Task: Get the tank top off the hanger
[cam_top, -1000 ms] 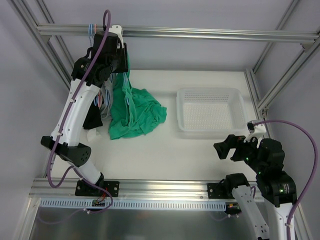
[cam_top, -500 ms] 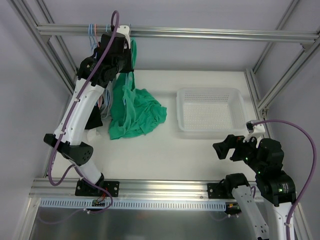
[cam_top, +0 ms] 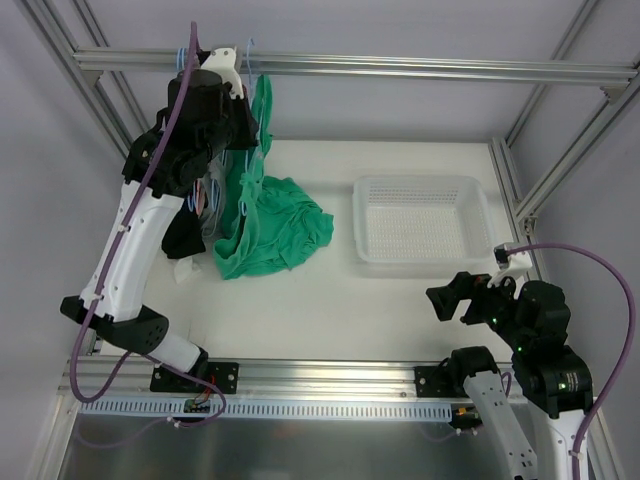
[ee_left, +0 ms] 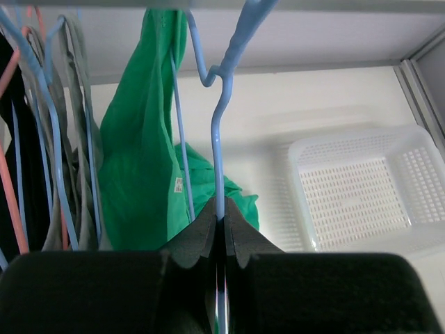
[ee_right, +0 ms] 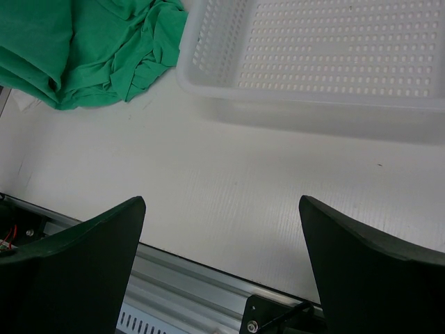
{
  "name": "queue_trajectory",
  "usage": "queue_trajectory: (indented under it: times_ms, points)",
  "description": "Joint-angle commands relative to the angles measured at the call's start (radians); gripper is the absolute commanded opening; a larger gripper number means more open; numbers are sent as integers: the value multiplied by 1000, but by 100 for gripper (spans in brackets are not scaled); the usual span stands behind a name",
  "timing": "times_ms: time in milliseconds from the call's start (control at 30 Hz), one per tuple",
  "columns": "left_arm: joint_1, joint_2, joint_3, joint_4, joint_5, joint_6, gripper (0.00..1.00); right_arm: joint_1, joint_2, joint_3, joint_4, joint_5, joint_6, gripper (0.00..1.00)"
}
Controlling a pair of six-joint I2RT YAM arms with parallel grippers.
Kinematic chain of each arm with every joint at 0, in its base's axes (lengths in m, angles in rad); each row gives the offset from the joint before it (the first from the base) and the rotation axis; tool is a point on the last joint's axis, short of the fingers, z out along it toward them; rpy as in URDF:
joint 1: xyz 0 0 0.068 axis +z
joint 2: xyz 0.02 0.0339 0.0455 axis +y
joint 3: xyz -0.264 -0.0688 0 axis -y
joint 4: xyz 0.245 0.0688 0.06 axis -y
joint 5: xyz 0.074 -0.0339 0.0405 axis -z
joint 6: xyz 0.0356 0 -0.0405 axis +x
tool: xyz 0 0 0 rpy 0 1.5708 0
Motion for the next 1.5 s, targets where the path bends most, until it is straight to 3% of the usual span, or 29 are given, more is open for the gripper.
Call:
queue_trajectory:
  times_ms: [0, 167, 300, 400, 500, 600, 667, 800, 1033, 1233, 1467]
  points:
    - [-15, -116, -97, 114, 95, -32, 0, 6, 1, 10, 19, -18, -16, 99]
    - [-20, -249, -217, 132, 236, -70, 0, 6, 8, 16, 52, -125, -31, 100]
    - [-35, -346, -376, 137, 439, -105, 0, 6, 29, 10, 175, -304, 16, 99]
    - [-75, -434, -499, 137, 543, -124, 0, 6, 78, -13, 373, -535, 167, 100]
    - [-129, -533, -623, 142, 562, -136, 0, 7, 153, -31, 571, -579, 254, 100]
    - [-198, -630, -737, 157, 643, -160, 0, 39, 262, 7, 611, -500, 230, 99]
    - [-250, -697, -821, 180, 654, -208, 0, 122, 325, 50, 609, -443, 199, 99]
    - [-314, -783, -926, 203, 666, -276, 0, 323, 469, 102, 591, -164, 67, 97]
    - [-334, -889, -1039, 231, 686, -328, 0, 654, 580, 55, 704, 129, -30, 86]
    - [-334, -922, -1053, 235, 688, -360, 0, 757, 636, 62, 773, 245, -53, 78]
    - [-334, -958, -1043, 241, 715, -369, 0, 776, 699, 69, 790, 338, -48, 60]
